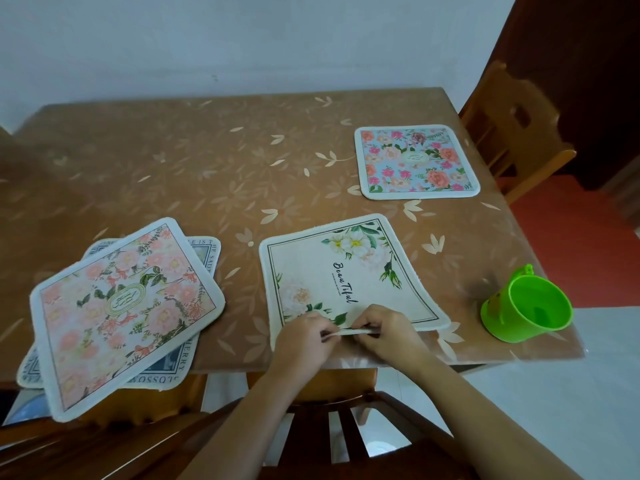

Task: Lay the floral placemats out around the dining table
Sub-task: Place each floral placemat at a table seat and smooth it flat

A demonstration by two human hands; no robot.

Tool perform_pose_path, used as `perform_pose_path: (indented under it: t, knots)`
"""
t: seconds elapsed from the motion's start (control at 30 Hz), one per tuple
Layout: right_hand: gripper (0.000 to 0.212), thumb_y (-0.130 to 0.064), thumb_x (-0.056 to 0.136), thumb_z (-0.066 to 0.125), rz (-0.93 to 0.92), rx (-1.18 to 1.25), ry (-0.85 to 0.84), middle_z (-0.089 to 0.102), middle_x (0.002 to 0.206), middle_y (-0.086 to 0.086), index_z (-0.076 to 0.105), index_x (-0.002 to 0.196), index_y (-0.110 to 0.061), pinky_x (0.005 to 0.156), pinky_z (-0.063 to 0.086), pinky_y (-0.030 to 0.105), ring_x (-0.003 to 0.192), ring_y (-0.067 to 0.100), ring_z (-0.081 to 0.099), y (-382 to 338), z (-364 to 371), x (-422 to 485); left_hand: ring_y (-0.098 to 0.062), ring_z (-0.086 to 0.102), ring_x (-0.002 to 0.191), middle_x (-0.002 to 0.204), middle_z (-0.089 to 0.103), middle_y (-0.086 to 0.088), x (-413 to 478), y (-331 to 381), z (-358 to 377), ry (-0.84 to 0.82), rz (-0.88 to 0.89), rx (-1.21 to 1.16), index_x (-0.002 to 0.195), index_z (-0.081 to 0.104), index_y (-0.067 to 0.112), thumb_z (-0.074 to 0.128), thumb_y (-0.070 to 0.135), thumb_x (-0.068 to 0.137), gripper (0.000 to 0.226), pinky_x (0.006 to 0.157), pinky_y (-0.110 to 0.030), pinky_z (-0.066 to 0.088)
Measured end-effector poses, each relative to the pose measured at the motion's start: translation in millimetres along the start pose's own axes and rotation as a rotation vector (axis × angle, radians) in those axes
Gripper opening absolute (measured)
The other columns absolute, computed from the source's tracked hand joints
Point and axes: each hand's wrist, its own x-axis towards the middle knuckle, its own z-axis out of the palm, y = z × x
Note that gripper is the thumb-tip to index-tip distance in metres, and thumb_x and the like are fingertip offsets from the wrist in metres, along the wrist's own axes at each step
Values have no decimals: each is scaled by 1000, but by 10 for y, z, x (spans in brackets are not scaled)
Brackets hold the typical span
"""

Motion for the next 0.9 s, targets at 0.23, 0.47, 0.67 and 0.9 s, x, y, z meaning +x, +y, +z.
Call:
perform_pose_path:
  t: [0.23, 0.47, 0.67, 0.9]
  knots:
    - [10, -3, 74, 68, 86, 32, -3, 61, 77, -4, 71, 74, -13, 61, 38, 5, 71, 9, 55, 127, -97, -18, -4, 51, 77, 84, 56, 11, -61, -16, 43, -51, 40, -53, 91, 69, 19, 66, 21, 80, 12, 64, -13, 41]
    - [11, -2, 75, 68, 134, 34, 30, 62, 81, -4, 70, 76, -13, 71, 42, 11, 79, 12, 57, 276, -346, -79, -3, 58, 80, 83, 60, 6, -139, -164, -92, -25, 80, -262, 86, 70, 10, 70, 2, 75, 13, 73, -11, 46]
    - [9, -6, 77, 68, -14, 84, -25, 61, 83, -5, 69, 83, -14, 69, 43, 11, 79, 8, 57, 7, -247, -177, -8, 53, 63, 70, 59, 1, -51, 68, -37, 14, 171, -179, 72, 68, 9, 70, 11, 78, 6, 54, -21, 43]
    - [12, -1, 77, 67, 40, 267, 31, 63, 77, -6, 71, 77, -12, 67, 47, 18, 72, 6, 58, -18, -258, -259, -9, 57, 80, 85, 64, 1, 22, 27, 52, -70, 141, -224, 87, 70, 13, 71, 10, 76, 11, 70, -16, 46]
